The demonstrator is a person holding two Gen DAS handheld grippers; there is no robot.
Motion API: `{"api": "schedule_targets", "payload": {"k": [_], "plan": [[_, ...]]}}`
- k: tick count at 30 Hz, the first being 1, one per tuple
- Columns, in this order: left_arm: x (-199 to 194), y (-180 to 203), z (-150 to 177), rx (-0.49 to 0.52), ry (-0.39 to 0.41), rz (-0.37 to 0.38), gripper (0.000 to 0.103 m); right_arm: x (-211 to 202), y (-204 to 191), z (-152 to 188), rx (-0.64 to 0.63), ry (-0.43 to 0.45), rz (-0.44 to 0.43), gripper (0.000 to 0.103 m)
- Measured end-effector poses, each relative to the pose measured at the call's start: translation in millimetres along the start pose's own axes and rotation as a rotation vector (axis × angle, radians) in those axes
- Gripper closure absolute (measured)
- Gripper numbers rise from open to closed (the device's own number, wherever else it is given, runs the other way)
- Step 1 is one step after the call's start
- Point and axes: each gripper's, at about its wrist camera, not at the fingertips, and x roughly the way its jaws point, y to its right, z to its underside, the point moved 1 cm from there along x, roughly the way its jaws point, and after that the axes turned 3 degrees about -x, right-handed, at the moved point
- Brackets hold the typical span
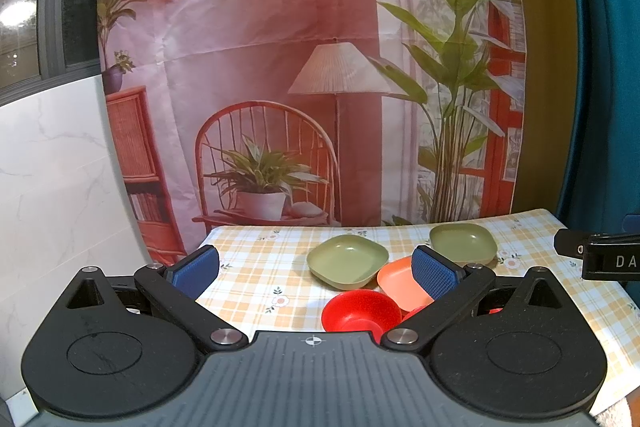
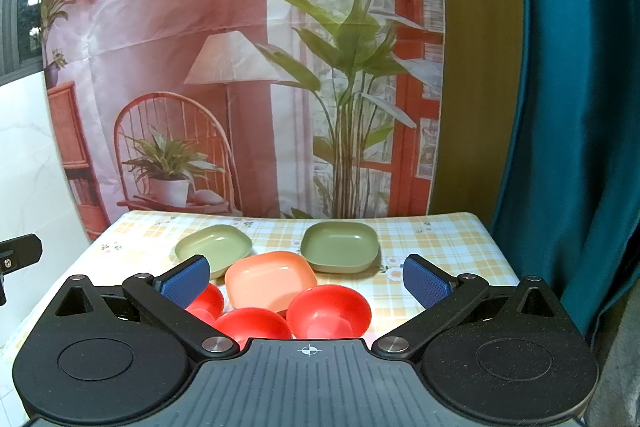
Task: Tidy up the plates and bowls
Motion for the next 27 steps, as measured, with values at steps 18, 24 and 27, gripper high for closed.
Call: {"api": "schedule_targets", "payload": {"k": [18, 24, 27], "plan": [[0.0, 0.2, 0.1, 0.0, 0.0, 0.0, 0.0, 0.9, 0.1, -0.3, 0.001, -0.001, 0.001, 0.0], [0.3, -0.2, -0.2, 0.001, 0.001, 0.001, 0.0, 0.1, -0.2, -0.3, 0.001, 0.0, 0.001, 0.0], [0.4, -0.2, -0.1, 0.002, -0.004, 0.014, 0.0, 0.1, -0.4, -0.1, 0.003, 0.0, 0.001, 0.0]]}}
